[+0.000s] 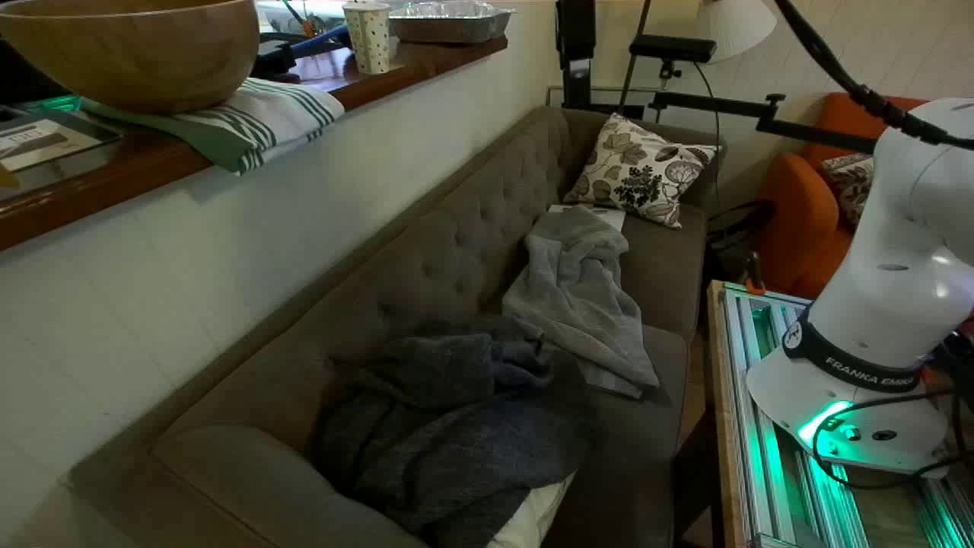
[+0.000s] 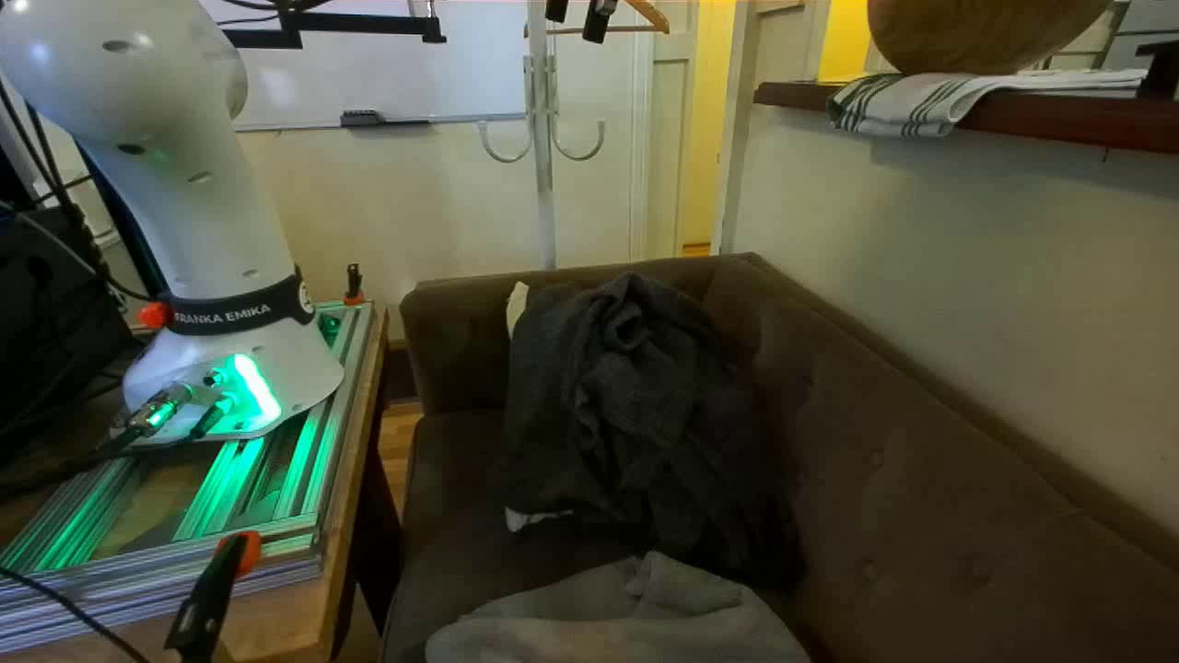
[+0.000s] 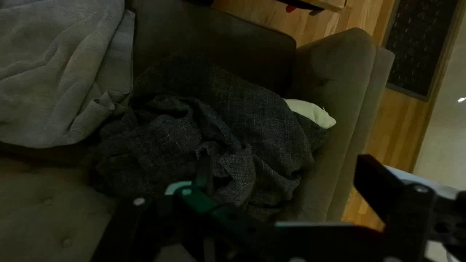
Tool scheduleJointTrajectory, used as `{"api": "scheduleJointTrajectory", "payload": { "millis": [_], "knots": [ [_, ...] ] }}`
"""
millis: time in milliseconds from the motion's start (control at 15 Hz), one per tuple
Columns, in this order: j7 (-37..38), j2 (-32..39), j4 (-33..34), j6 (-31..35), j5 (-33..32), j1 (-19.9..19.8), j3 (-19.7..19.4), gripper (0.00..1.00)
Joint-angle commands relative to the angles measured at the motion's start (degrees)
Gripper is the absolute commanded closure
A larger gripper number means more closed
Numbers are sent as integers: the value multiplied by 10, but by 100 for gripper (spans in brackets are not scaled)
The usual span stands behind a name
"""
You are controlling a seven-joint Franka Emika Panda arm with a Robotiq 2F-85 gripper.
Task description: Shift the pillow to the right
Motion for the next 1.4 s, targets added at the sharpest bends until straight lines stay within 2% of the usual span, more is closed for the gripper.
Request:
{"api": "scheduleJointTrajectory", "payload": {
  "millis": [0,267,400,733,867,1000,1133,1333],
  "knots": [
    [-3,1,1,-2,3,-13,11,0],
    [-3,1,1,-2,3,-13,11,0],
    [-6,16,0,30,63,5,19,0],
    [13,72,-11,82,198,53,84,0],
    [31,99,-17,90,191,63,116,0],
    [81,117,-29,86,143,65,145,0],
    [60,113,-25,77,163,61,143,0],
    [70,128,-34,78,162,64,151,0]
  ]
}}
